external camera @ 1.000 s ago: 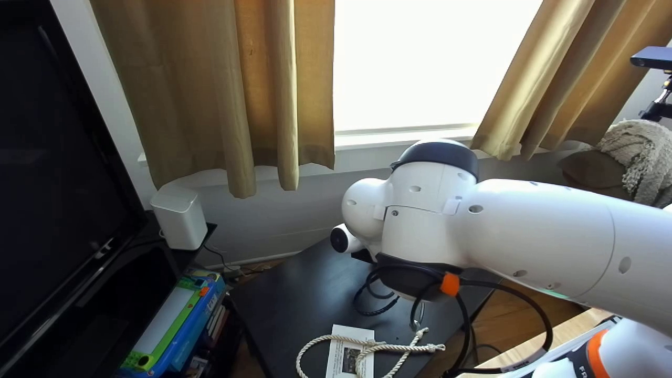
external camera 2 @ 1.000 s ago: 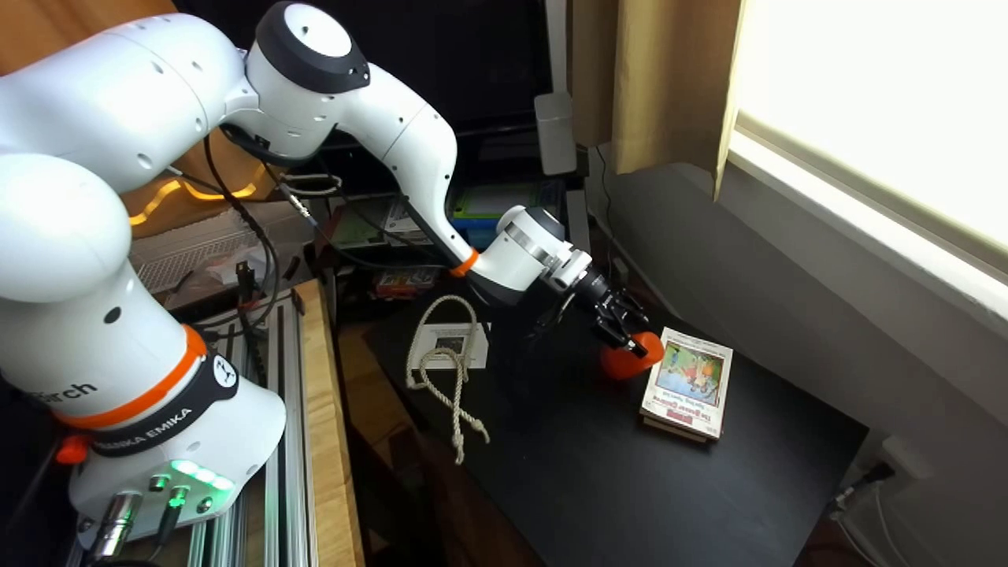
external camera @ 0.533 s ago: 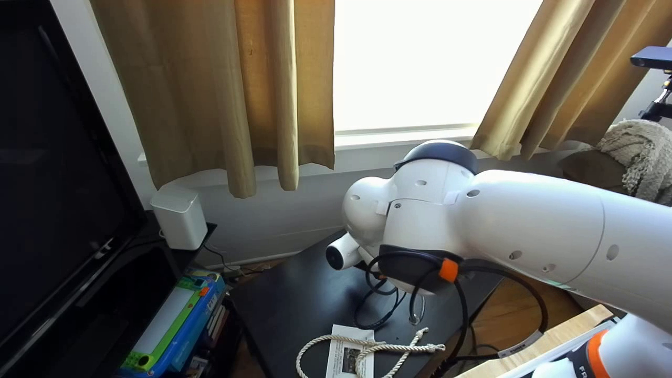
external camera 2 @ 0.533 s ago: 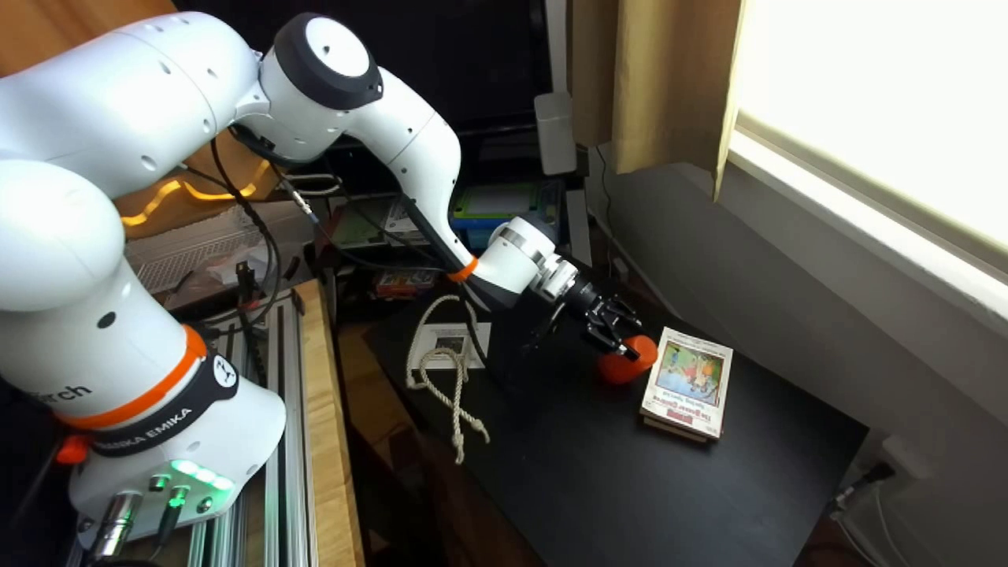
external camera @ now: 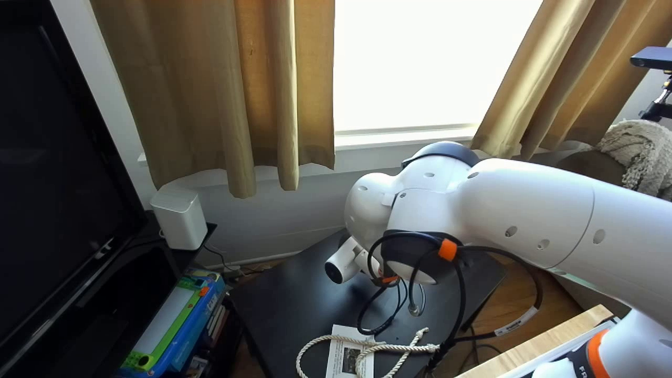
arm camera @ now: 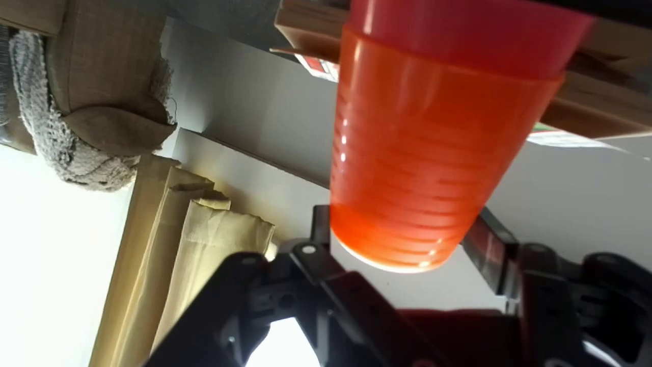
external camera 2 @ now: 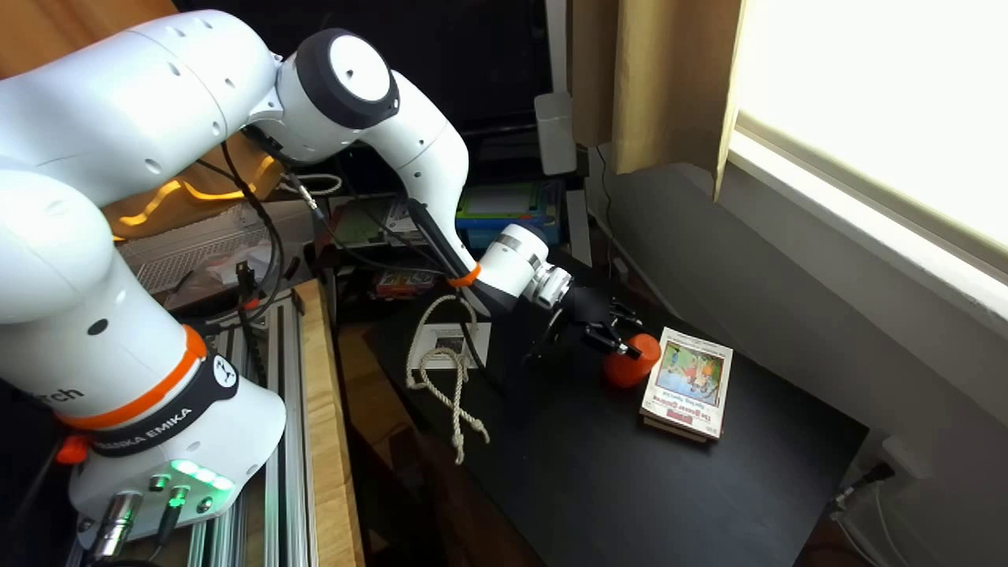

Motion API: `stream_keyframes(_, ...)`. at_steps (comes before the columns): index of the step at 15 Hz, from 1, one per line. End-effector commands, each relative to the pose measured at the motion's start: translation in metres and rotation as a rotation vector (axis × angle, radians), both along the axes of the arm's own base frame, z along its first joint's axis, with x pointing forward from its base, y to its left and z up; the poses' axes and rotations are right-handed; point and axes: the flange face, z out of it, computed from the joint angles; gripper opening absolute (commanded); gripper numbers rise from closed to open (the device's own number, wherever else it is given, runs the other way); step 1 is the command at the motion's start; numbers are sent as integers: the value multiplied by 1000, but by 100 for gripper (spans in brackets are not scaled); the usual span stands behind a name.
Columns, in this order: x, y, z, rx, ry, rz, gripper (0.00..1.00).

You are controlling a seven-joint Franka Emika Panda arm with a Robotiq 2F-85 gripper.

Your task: Stack the cups, then turn them upside down

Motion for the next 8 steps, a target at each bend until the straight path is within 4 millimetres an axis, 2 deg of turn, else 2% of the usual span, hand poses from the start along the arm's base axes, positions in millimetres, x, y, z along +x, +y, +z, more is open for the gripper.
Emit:
stream_keyframes(1,-4,0,-10,-28,-12,22,81)
stream_keyframes(2,-4,0,-12,-34,-9,24,92)
stream_keyframes(3,-4,0,-12,-44,-8,26,98)
stream_keyframes(6,-3,-1,-15,-45,-5,23,100)
stream_keyframes(8,7,1,-13,1,9,10,100)
